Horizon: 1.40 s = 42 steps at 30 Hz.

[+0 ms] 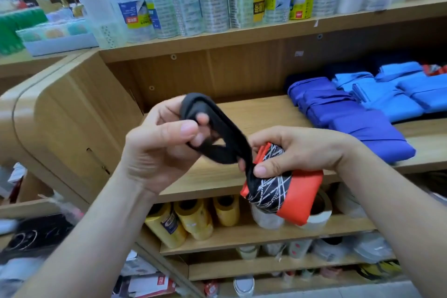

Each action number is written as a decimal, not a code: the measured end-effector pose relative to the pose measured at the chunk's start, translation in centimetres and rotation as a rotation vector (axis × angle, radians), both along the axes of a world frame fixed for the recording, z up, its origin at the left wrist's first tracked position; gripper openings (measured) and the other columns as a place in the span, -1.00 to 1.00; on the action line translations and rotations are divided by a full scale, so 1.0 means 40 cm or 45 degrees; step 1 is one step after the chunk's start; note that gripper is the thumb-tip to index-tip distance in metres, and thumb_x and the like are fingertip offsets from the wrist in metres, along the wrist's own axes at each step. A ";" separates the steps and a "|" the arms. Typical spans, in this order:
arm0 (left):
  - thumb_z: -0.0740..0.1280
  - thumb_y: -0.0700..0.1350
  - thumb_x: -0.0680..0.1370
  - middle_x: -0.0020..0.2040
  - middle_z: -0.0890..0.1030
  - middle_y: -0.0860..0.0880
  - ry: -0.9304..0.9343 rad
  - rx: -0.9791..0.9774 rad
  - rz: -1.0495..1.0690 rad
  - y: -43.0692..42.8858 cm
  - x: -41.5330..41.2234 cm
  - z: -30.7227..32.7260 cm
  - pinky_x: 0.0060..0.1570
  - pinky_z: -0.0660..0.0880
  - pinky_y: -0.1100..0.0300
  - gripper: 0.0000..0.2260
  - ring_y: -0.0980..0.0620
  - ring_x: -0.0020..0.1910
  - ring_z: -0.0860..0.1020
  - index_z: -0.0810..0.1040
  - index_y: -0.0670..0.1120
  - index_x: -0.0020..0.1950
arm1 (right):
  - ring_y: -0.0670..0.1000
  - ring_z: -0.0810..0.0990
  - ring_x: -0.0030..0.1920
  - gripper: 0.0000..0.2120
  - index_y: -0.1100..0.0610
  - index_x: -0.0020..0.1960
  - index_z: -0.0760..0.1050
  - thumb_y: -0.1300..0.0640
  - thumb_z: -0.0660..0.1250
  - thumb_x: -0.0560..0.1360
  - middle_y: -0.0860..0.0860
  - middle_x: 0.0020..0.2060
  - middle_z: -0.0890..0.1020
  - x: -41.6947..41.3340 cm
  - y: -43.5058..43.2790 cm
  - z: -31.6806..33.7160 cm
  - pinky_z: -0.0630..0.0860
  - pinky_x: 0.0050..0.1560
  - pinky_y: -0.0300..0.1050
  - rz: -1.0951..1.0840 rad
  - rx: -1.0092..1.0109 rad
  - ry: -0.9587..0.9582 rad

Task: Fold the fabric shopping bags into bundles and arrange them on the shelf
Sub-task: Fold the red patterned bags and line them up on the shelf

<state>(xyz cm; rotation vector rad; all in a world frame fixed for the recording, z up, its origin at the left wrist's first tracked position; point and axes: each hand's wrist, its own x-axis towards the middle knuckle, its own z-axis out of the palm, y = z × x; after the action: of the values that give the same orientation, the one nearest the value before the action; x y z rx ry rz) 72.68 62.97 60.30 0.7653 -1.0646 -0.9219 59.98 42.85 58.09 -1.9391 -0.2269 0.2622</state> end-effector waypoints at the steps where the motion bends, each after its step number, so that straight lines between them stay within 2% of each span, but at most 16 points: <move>1: 0.51 -0.14 0.33 -0.37 0.58 0.04 0.002 -0.021 0.068 0.000 -0.002 -0.001 -0.07 0.53 0.20 -0.87 0.07 -0.30 0.54 0.63 -0.10 -0.19 | 0.02 0.62 -0.11 -0.85 0.03 0.06 0.57 0.13 0.39 0.49 0.05 -0.14 0.63 0.000 -0.002 -0.005 0.55 -0.06 -0.10 0.004 0.010 0.012; 3: 0.51 -0.13 0.33 -0.36 0.57 0.05 0.038 -0.022 0.131 0.003 0.004 -0.003 -0.09 0.53 0.19 -0.85 0.08 -0.29 0.54 0.65 -0.09 -0.13 | 0.02 0.63 -0.11 -0.84 -0.02 0.05 0.58 0.13 0.38 0.48 -0.01 -0.14 0.64 -0.004 -0.007 -0.013 0.54 -0.07 -0.09 0.013 0.082 0.046; 6: 0.45 -0.12 0.45 -0.29 0.56 0.00 0.160 0.054 -0.047 0.003 0.018 -0.003 -0.16 0.55 0.19 -0.60 0.12 -0.36 0.52 0.54 -0.19 0.25 | 0.03 0.63 -0.10 -0.77 -0.06 0.07 0.59 0.19 0.37 0.48 0.01 -0.11 0.64 -0.014 -0.008 -0.010 0.55 -0.06 -0.10 0.018 0.202 0.054; 9: 0.43 -0.05 0.52 0.13 0.58 -0.22 0.136 0.194 -0.279 0.004 0.029 0.000 -0.24 0.57 0.23 -0.39 0.16 -0.39 0.51 0.28 -0.10 0.50 | 0.22 0.64 -0.03 -0.56 -0.06 0.28 0.48 0.21 0.42 0.45 0.20 -0.05 0.61 -0.016 -0.013 -0.010 0.58 0.04 0.09 -0.027 0.290 0.022; 12: 0.45 0.08 0.48 0.41 0.43 -0.26 -0.064 0.361 -0.273 -0.002 0.033 0.005 -0.31 0.56 0.26 -0.35 0.18 -0.44 0.48 0.25 0.11 0.50 | 0.39 0.59 -0.01 -0.36 -0.18 0.32 0.25 0.21 0.50 0.42 0.29 -0.05 0.55 -0.022 -0.005 -0.001 0.54 0.05 0.37 -0.133 0.138 -0.052; 15: 0.45 0.18 0.44 0.40 0.47 -0.21 -0.100 0.421 -0.192 -0.005 0.032 0.018 -0.32 0.57 0.25 -0.35 0.18 -0.46 0.48 0.28 0.15 0.46 | 0.12 0.63 -0.15 -0.26 -0.32 0.31 0.14 0.16 0.53 0.42 0.10 -0.14 0.57 -0.039 0.021 0.021 0.62 -0.11 0.09 -0.264 -0.241 -0.235; 18: 0.45 0.24 0.39 0.32 0.54 -0.20 -0.060 0.381 -0.121 -0.009 0.034 0.036 -0.31 0.58 0.26 -0.29 0.21 -0.47 0.49 0.29 0.09 0.47 | -0.06 0.57 -0.22 -0.21 -0.40 0.33 0.02 0.06 0.51 0.43 -0.07 -0.19 0.52 -0.048 0.048 0.047 0.54 -0.19 -0.11 -0.475 -0.732 -0.454; 21: 0.45 0.28 0.34 0.12 0.61 -0.16 0.033 0.322 -0.006 -0.022 0.033 0.040 -0.33 0.57 0.27 -0.27 0.21 -0.49 0.48 0.35 0.04 0.43 | -0.10 0.54 -0.18 -0.20 -0.39 0.38 -0.03 0.04 0.46 0.46 -0.16 -0.18 0.51 -0.044 0.065 0.064 0.54 -0.14 -0.04 -0.565 -0.986 -0.580; 24: 0.45 0.22 0.38 -0.05 0.52 -0.11 0.211 0.262 0.035 -0.031 0.032 0.032 -0.32 0.59 0.25 -0.32 0.18 -0.48 0.49 0.38 -0.02 0.41 | -0.02 0.55 -0.06 -0.20 -0.41 0.45 -0.07 0.05 0.40 0.51 -0.19 -0.03 0.52 -0.039 0.066 0.058 0.55 -0.08 0.00 -0.571 -1.078 -0.628; 27: 0.32 0.14 0.50 -0.06 0.44 -0.10 0.354 0.221 0.011 -0.034 0.020 0.032 -0.29 0.60 0.24 -0.47 0.17 -0.46 0.49 0.35 -0.06 0.41 | -0.01 0.46 -0.19 -0.34 -0.34 0.48 0.04 0.01 0.31 0.55 -0.10 -0.11 0.38 -0.027 0.082 0.037 0.49 -0.26 -0.05 -0.523 -1.250 -0.698; 30: 0.28 0.05 0.52 -0.07 0.44 -0.09 0.430 0.214 0.087 -0.037 0.005 0.029 -0.29 0.59 0.22 -0.54 0.15 -0.44 0.48 0.37 -0.09 0.37 | -0.03 0.43 -0.21 -0.49 -0.27 0.44 0.21 0.01 0.27 0.57 -0.11 -0.15 0.33 -0.010 0.086 0.017 0.49 -0.24 -0.03 -0.489 -1.236 -0.629; 34: 0.28 -0.08 0.53 -0.06 0.51 -0.10 0.581 0.153 0.303 -0.021 0.001 0.010 -0.03 0.59 0.11 -0.60 0.05 -0.20 0.57 0.43 -0.21 0.33 | -0.05 0.57 -0.12 -0.77 -0.06 0.23 0.57 0.07 0.28 0.60 -0.09 -0.15 0.59 0.007 0.034 0.000 0.52 -0.09 0.04 -0.543 -0.757 -0.639; 37: 0.35 -0.12 0.46 0.07 0.63 -0.10 0.284 0.411 0.531 -0.001 0.009 -0.004 0.15 0.55 -0.03 -0.65 -0.09 0.19 0.60 0.56 -0.20 0.22 | -0.03 0.64 -0.13 -0.85 0.06 0.01 0.66 0.18 0.30 0.60 -0.02 -0.19 0.68 0.007 0.007 -0.012 0.56 -0.07 0.02 -0.556 -0.414 -0.507; 39: 0.45 -0.09 0.33 0.19 0.61 -0.02 -0.025 0.623 0.687 0.018 0.034 -0.005 0.23 0.51 -0.05 -0.45 -0.04 0.28 0.55 0.52 -0.10 0.32 | 0.00 0.66 -0.11 -0.85 0.09 0.00 0.67 0.19 0.31 0.59 0.01 -0.17 0.70 0.006 -0.004 -0.017 0.57 -0.04 0.05 -0.508 -0.333 -0.426; 40: 0.50 -0.07 0.25 0.27 0.55 0.03 -0.226 0.690 0.781 0.031 0.046 0.002 0.27 0.46 0.00 -0.29 0.05 0.32 0.50 0.43 -0.01 0.41 | 0.03 0.67 -0.10 -0.85 0.11 0.01 0.67 0.19 0.32 0.59 0.02 -0.15 0.70 0.006 -0.007 -0.019 0.57 -0.02 0.08 -0.470 -0.311 -0.382; 42: 0.55 -0.06 0.23 0.45 0.32 0.18 -0.920 0.694 0.817 0.046 0.054 0.027 0.40 0.29 0.15 -0.07 0.26 0.44 0.28 0.19 0.20 0.51 | 0.07 0.68 -0.05 -0.85 0.12 0.03 0.68 0.18 0.32 0.58 0.03 -0.12 0.72 0.007 -0.009 -0.017 0.58 0.03 0.09 -0.374 -0.242 -0.293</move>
<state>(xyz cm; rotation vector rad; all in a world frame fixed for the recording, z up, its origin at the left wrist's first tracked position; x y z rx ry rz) 74.83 64.82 61.37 1.8633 -1.0629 -0.3566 60.25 42.50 57.42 -2.1606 -0.0661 -0.1388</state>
